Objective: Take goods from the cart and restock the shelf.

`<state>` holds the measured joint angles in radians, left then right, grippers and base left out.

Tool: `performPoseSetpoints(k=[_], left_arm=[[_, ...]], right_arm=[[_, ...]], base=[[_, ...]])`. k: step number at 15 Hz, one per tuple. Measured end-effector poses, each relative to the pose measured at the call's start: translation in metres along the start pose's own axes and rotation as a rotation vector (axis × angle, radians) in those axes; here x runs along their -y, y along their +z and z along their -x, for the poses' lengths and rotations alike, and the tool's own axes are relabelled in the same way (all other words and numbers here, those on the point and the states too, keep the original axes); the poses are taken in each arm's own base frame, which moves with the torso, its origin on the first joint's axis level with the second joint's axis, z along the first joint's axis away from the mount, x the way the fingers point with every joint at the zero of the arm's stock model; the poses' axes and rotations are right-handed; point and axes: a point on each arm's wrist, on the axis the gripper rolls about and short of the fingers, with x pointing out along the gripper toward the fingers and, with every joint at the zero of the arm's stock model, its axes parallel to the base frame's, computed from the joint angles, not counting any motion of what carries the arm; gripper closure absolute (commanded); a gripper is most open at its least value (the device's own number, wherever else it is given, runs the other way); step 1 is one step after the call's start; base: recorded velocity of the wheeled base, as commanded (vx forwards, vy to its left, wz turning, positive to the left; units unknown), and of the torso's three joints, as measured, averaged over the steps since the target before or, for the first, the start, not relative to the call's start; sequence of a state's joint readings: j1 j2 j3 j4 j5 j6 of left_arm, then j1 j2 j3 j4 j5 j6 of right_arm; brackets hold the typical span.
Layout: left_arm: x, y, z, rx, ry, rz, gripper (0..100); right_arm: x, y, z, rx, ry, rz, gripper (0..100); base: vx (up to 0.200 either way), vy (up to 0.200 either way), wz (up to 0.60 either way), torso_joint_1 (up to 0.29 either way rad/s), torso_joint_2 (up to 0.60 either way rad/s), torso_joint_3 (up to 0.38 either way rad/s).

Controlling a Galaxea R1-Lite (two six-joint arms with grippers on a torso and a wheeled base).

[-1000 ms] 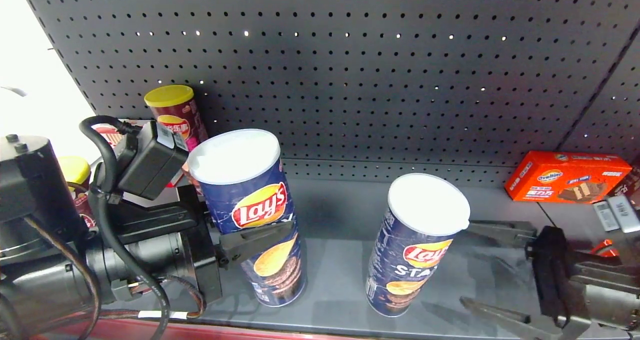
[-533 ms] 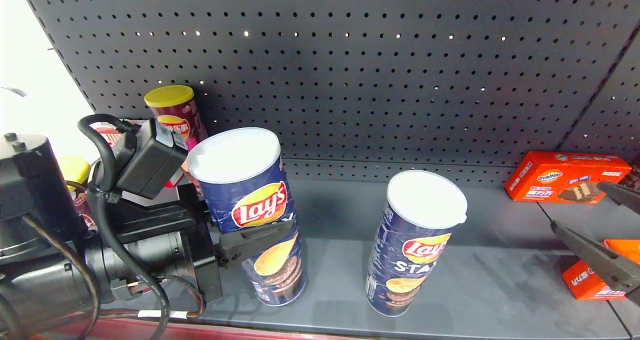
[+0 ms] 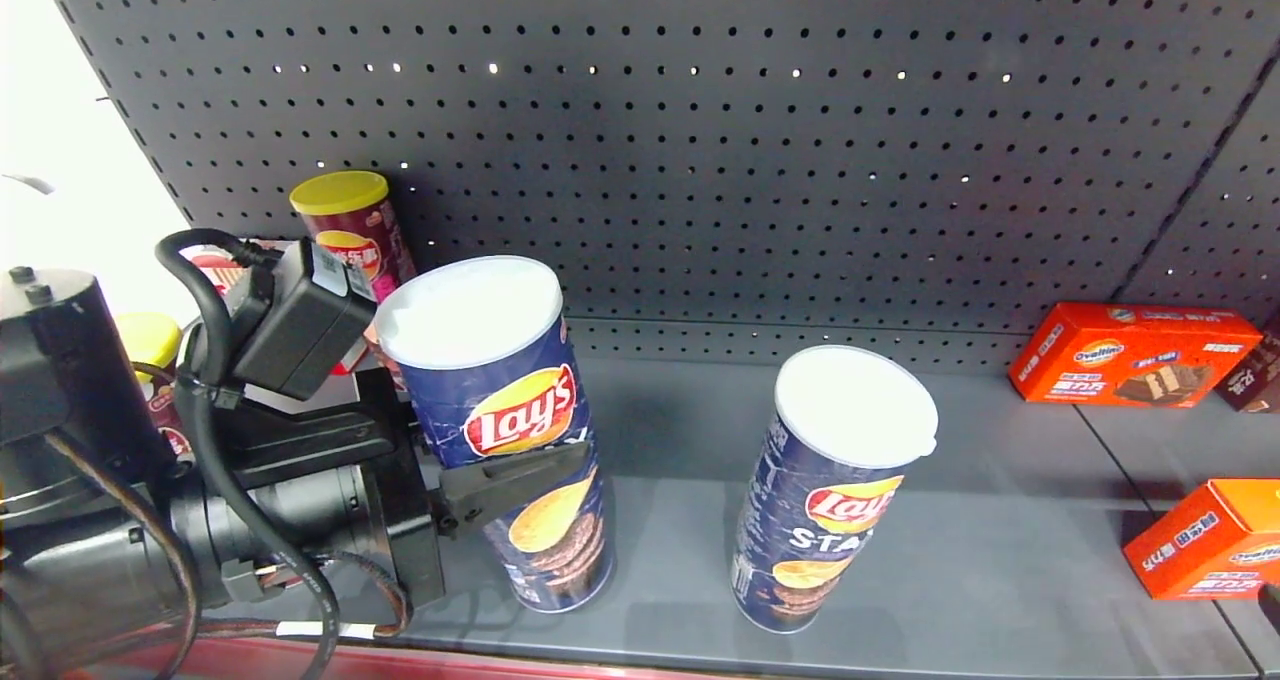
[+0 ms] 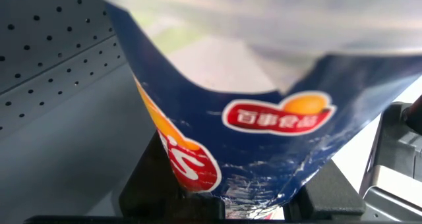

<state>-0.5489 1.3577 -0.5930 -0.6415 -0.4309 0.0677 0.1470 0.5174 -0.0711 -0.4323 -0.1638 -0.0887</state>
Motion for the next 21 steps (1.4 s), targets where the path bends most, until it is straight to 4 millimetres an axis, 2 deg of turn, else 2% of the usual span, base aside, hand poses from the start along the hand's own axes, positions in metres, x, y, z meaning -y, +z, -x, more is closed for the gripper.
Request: performPoseSetpoints(k=[4, 7, 21], left_arm=[[0.0, 0.001, 0.0, 0.004, 0.0, -0.002, 100], [0.0, -0.001, 0.0, -0.002, 0.0, 0.0, 100], [0.006, 0.012, 0.001, 0.043, -0.027, -0.022, 100]], right_arm=[[0.001, -0.043, 0.034, -0.059, 0.043, -0.034, 0], [-0.001, -0.062, 0.043, -0.108, 0.171, -0.049, 0], [-0.001, -0.063, 0.046, -0.065, 0.177, -0.07, 0]], base=[[0.0, 0.0, 0.0, 0.0, 0.0, 0.0], [0.0, 0.0, 0.0, 0.0, 0.0, 0.0], [0.0, 0.0, 0.0, 0.0, 0.0, 0.0]])
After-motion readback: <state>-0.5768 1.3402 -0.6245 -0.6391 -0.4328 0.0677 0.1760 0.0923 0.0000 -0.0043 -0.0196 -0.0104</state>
